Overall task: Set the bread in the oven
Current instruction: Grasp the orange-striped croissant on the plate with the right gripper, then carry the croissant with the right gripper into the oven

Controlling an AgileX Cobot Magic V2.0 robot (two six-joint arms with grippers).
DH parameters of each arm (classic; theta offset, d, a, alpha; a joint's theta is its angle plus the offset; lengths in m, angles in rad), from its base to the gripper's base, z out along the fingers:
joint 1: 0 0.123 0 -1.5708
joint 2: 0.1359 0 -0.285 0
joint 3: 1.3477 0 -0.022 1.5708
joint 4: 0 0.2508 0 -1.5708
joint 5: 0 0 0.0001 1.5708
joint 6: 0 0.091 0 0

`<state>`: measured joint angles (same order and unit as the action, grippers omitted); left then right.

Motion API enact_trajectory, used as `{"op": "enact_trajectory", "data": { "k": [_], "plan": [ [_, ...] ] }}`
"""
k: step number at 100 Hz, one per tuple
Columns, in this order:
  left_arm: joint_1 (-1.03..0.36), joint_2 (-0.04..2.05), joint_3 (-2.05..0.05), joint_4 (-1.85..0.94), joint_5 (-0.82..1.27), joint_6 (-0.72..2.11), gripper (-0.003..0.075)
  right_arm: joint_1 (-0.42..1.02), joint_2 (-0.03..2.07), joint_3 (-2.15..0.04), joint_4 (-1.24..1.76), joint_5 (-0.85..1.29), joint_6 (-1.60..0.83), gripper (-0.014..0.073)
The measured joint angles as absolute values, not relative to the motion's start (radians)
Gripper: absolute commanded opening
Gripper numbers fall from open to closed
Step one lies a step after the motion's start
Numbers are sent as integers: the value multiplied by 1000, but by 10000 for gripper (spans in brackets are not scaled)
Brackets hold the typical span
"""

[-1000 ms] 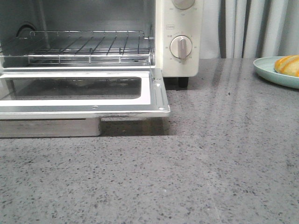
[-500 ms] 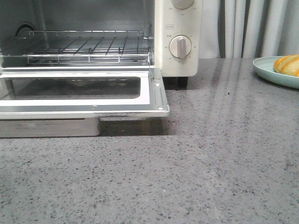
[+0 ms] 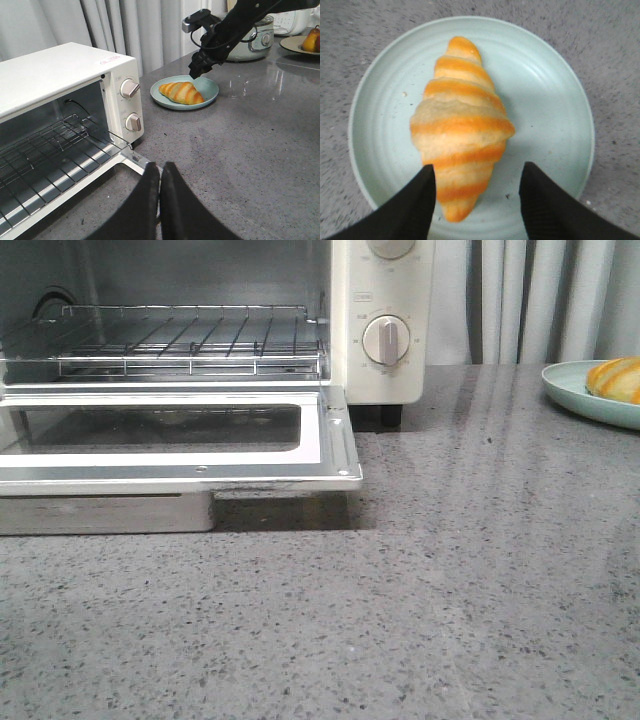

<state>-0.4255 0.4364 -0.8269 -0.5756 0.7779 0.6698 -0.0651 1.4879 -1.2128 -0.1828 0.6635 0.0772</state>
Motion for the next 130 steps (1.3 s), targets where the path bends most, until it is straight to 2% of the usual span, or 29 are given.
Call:
{"op": "enact_trajectory", "data": {
  "k": [34, 39, 46, 51, 52, 54, 74, 86, 100, 111, 130],
  "plan": [
    [-425, 436, -827, -596, 784, 670, -22, -80, 1690, -1226, -89, 591, 90, 336],
    [-425, 436, -827, -596, 784, 670, -21, -80, 1700, -1232, -84, 590, 92, 307],
    [-425, 436, -827, -596, 786, 670, -22, -82, 1713, -1236, -83, 590, 92, 176],
    [-425, 436, -827, -596, 786, 670, -22, -82, 1717, -1238, -80, 589, 92, 6],
    [-425, 436, -827, -596, 786, 670, -21, -82, 1717, -1238, -78, 589, 92, 6],
    [-425, 436, -827, -596, 786, 670, -21, -82, 1717, -1238, -76, 586, 92, -81],
    [-425, 436, -827, -598, 788, 670, -21, -84, 1664, -1224, -58, 554, 94, -69],
    [-425, 436, -827, -598, 786, 670, -22, -59, 1520, -1214, -50, 442, 94, -69],
    [-425, 436, -827, -598, 744, 670, -21, 80, 1303, -1215, -49, 175, 94, -69],
    [-425, 436, -827, -598, 681, 670, -22, 278, 1199, -1222, -74, -17, 94, -69],
    [-425, 436, -827, -601, 605, 670, -22, 630, 1201, -1267, -264, -38, 94, -69]
  ]
}}
